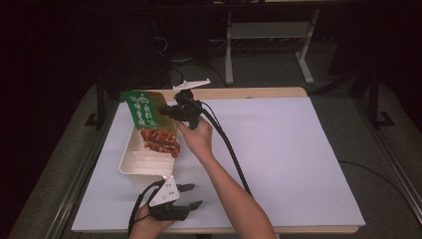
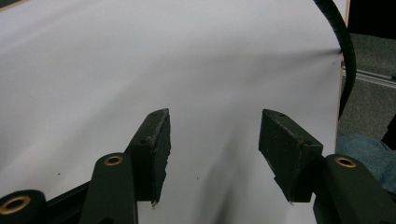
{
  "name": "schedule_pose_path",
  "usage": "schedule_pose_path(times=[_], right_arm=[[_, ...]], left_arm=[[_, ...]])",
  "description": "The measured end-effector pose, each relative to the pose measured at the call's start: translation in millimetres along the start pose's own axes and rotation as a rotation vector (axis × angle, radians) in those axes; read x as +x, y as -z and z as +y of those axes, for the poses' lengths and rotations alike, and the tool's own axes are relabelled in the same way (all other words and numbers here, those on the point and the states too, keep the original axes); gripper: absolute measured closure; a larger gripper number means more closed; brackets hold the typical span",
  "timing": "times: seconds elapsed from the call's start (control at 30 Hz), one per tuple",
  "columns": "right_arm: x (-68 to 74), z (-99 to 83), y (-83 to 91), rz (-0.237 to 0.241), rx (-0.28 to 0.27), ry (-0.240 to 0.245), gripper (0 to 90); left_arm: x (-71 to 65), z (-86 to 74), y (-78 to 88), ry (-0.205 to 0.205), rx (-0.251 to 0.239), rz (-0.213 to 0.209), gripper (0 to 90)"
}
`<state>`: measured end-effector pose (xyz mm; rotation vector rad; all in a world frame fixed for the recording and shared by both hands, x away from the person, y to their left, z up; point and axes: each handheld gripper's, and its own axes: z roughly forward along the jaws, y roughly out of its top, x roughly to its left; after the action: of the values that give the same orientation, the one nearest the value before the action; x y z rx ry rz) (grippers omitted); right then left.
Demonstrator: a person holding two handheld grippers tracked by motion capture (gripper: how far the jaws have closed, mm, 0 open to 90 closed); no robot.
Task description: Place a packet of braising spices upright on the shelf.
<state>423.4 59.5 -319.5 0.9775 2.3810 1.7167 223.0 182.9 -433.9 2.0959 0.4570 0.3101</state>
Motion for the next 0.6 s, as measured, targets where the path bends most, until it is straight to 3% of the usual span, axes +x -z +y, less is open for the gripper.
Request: schedule_pose_path(times=[0.17, 0.2, 0.6], right_arm=[[-10.7, -4.5, 4.1, -0.014, -0.007, -0.042, 89.7], [-12.2, -7.3, 1.1, -0.009, 0.021, -0.043, 89.4], [-10.9, -16.6, 1.5, 0.114, -0.010, 0.029, 89.7]], left_arm=[[-0.3, 0.0, -0.2, 0.003, 0.000, 0.000, 42.9], [-0.2, 0.1, -0.6, 0.001, 0.002, -0.001, 42.9], [-1.1, 0.6, -2.2, -0.002, 0.005, -0.003, 42.6]])
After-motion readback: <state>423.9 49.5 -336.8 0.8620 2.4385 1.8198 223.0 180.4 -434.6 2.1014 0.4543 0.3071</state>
